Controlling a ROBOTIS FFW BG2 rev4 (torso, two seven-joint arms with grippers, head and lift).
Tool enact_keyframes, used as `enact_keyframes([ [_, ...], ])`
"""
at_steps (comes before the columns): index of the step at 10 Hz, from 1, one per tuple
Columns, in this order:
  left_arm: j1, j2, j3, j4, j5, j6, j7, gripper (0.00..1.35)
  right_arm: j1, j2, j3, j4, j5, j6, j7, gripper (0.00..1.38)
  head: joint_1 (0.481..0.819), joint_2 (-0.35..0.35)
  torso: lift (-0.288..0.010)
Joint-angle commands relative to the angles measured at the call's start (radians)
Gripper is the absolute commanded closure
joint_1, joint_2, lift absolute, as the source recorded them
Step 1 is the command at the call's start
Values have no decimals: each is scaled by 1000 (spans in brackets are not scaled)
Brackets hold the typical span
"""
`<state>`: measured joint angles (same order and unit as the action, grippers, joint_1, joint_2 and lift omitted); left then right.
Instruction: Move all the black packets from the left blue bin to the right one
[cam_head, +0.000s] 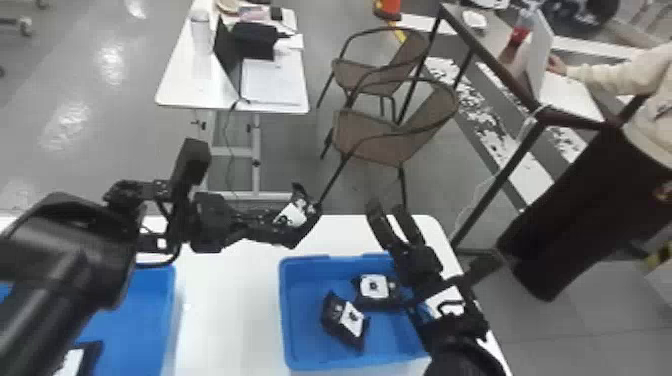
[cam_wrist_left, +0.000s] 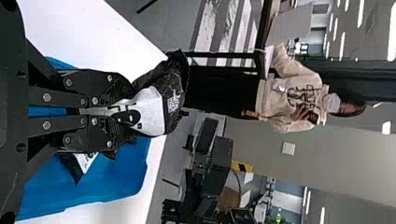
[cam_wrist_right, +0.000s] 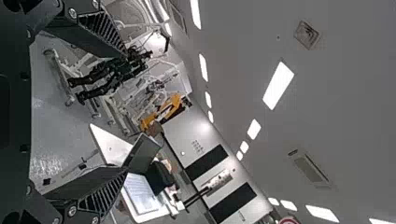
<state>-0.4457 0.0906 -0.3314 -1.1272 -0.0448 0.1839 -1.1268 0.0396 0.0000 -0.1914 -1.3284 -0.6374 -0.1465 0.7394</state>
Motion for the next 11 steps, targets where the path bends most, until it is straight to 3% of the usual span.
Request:
enact_keyframes([
  [1,-39,-17,-66,72,20,-34,10,1164,-15,1,29,-15,-7,19,11,148,695,-269,0],
  [4,-56,-40,-80,95,34,-53,19,1164,-17,1,87,-41,-4,67,14,144,695,-266,0],
  [10,-64,-60,-110,106,103,-63,45,1164,-41,1,130,-9,8,96,14,167,695,-243,0],
  [11,-64,-62,-115,106,105,-64,45,1164,-49,1,130,0,12,104,14,456,695,-244,0],
])
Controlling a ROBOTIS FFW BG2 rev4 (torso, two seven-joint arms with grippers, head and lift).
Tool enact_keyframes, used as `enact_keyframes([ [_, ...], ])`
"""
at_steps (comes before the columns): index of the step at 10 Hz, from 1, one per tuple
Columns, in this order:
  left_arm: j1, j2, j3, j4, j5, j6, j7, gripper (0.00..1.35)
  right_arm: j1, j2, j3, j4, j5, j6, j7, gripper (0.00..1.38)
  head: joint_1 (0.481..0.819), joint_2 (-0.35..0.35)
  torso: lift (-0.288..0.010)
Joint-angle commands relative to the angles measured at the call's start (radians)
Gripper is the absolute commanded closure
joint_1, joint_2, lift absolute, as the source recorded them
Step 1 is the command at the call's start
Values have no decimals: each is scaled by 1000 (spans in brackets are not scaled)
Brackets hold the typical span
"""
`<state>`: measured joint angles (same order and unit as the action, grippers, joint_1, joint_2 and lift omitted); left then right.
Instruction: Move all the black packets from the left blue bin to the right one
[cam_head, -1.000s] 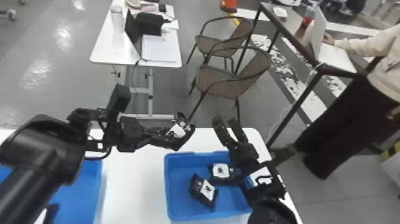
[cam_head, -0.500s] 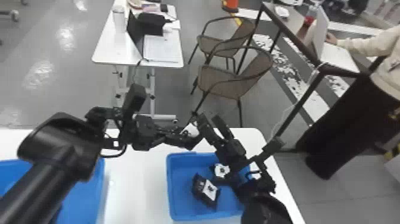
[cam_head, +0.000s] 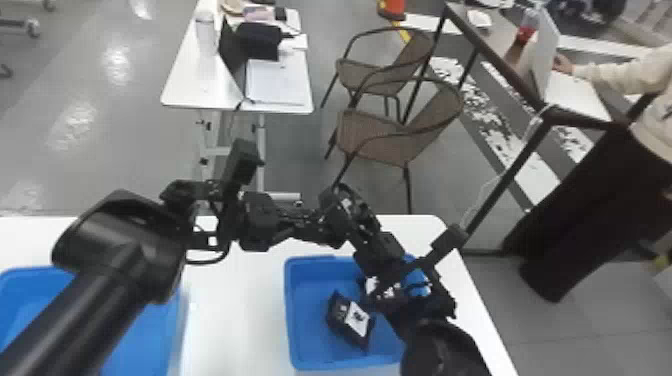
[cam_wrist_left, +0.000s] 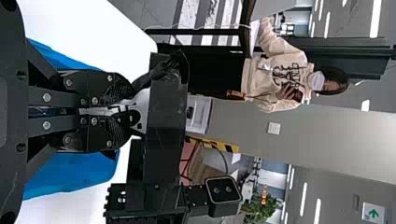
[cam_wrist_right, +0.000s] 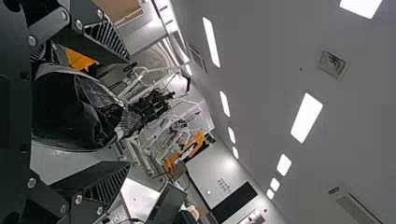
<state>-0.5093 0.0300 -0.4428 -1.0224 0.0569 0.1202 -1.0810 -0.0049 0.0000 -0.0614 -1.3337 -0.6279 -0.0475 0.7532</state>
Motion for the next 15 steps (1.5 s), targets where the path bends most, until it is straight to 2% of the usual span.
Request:
enact_keyframes([
  [1,0,-1,-7,1,6,1,1,1164,-6,1,0,19,-9,5,-6,921,695,-245,0],
  [2,3,1,-5,1,9,1,1,1164,2,1,0,18,-18,5,-28,1065,695,-247,0],
  [4,9,1,6,1,14,4,4,1161,6,1,0,30,-27,-34,-34,1073,695,-252,0],
  [5,14,4,9,1,18,7,10,1105,6,1,-1,39,-36,-49,-35,1075,695,-254,0],
  [6,32,5,26,-1,40,16,29,731,8,1,-9,45,-39,-55,-38,1102,695,-256,0],
  [7,60,11,64,-19,31,35,29,282,9,1,-12,51,-50,-61,-48,1231,695,-258,0],
  [8,106,25,121,-76,-3,67,32,55,11,1,-24,57,-55,-63,-54,1240,695,-257,0],
  [10,233,74,257,-235,-12,130,59,176,14,1,-77,80,-56,-61,-54,1240,695,-231,0],
  [12,376,134,389,-420,41,202,167,-2,31,1,-132,129,-76,-63,-54,1240,695,-186,0],
  [13,443,153,460,-476,58,220,190,-2,34,1,-147,183,-90,-63,-54,1240,695,-173,0],
  [14,517,157,533,-530,90,239,214,-2,31,1,-147,246,-115,-63,-52,1185,695,-141,0],
  [15,568,154,596,-556,121,223,225,-2,25,1,-147,304,-130,-63,-52,987,695,-108,0],
])
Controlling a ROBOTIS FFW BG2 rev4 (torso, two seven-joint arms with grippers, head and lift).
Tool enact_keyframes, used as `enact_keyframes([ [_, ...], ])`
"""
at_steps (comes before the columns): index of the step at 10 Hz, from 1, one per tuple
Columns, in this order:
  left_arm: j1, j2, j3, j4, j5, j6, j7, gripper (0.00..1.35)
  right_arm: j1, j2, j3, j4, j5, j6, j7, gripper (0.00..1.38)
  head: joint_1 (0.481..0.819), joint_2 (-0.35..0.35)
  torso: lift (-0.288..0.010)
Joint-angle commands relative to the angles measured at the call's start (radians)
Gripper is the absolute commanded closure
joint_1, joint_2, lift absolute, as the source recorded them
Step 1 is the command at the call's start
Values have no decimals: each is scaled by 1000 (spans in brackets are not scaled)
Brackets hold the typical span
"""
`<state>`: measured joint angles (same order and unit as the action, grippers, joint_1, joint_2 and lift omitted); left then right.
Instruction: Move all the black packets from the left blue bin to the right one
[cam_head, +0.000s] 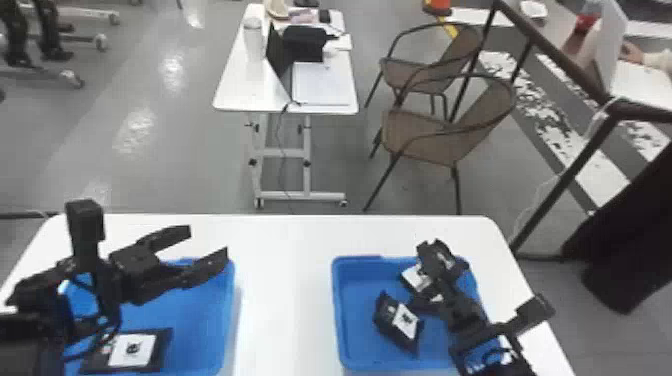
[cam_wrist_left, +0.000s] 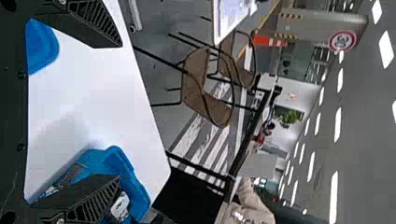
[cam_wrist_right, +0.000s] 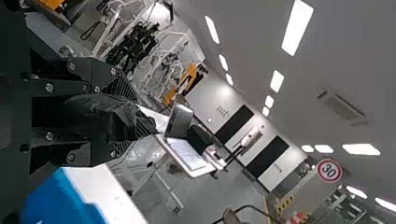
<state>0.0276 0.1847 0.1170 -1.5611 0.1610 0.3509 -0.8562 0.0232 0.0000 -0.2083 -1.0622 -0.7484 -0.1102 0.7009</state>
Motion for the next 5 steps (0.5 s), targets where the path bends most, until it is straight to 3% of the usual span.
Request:
enact_keyframes([
  [1,60,-2,78,-56,11,-18,8,285,-19,1,-5,80,-3,0,-1,719,695,-74,0],
  [2,66,-7,93,-73,18,-23,17,487,-34,1,-13,126,3,-8,-1,544,695,-45,0],
  [4,74,-28,119,-99,12,-6,26,481,-43,1,-33,166,29,-85,-1,470,695,-26,0],
  [5,87,-36,133,-102,3,7,28,483,-19,1,-49,119,70,-144,-12,467,695,-30,0],
])
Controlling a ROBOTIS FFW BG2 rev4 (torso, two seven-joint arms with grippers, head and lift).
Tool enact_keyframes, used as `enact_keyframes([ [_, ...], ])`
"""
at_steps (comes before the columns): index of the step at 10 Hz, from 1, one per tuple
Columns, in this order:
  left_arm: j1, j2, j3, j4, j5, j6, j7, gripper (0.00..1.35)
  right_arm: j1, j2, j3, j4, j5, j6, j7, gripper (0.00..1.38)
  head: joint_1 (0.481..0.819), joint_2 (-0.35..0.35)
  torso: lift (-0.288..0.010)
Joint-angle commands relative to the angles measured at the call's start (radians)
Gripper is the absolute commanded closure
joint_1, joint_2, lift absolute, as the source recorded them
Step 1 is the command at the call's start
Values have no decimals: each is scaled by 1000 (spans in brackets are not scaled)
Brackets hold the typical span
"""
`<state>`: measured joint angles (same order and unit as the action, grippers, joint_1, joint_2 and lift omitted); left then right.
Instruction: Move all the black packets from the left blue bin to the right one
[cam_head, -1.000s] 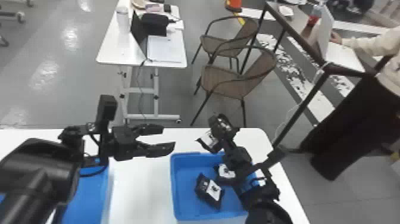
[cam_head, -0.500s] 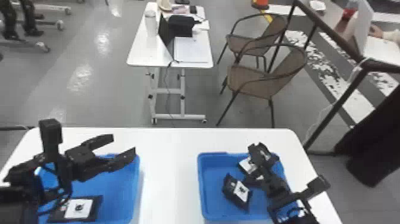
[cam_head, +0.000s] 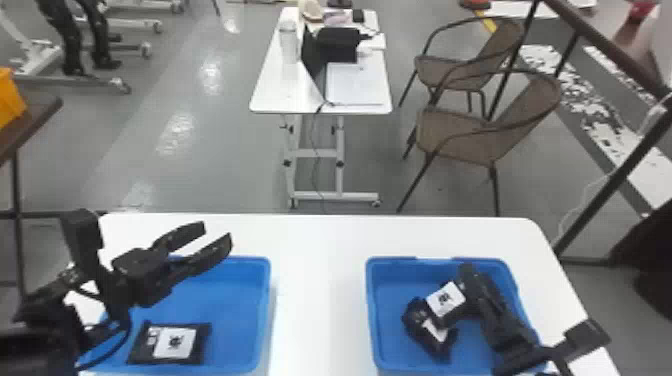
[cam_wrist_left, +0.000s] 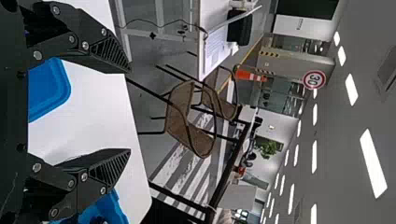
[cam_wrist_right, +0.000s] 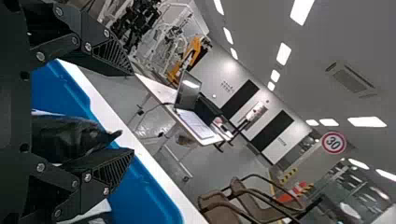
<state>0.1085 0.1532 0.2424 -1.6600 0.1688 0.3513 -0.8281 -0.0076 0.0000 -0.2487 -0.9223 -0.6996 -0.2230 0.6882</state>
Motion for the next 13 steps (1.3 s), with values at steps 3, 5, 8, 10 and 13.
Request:
enact_keyframes([
  [3,79,-3,74,-26,-61,24,-3,495,221,1,-66,-438,230,-174,-194,466,695,-71,0],
  [5,86,37,117,-80,-288,118,-140,495,282,1,-103,-592,261,-170,-197,473,695,-99,0],
  [8,46,6,212,-81,-634,176,-318,495,281,1,-72,-622,193,-148,-187,473,695,-41,0],
  [10,17,-21,232,8,-718,195,-344,495,281,1,-64,-619,175,-145,-184,473,695,22,0],
  [13,-66,-17,158,201,-739,132,-309,495,268,1,-61,-602,167,-133,-165,475,695,29,0],
])
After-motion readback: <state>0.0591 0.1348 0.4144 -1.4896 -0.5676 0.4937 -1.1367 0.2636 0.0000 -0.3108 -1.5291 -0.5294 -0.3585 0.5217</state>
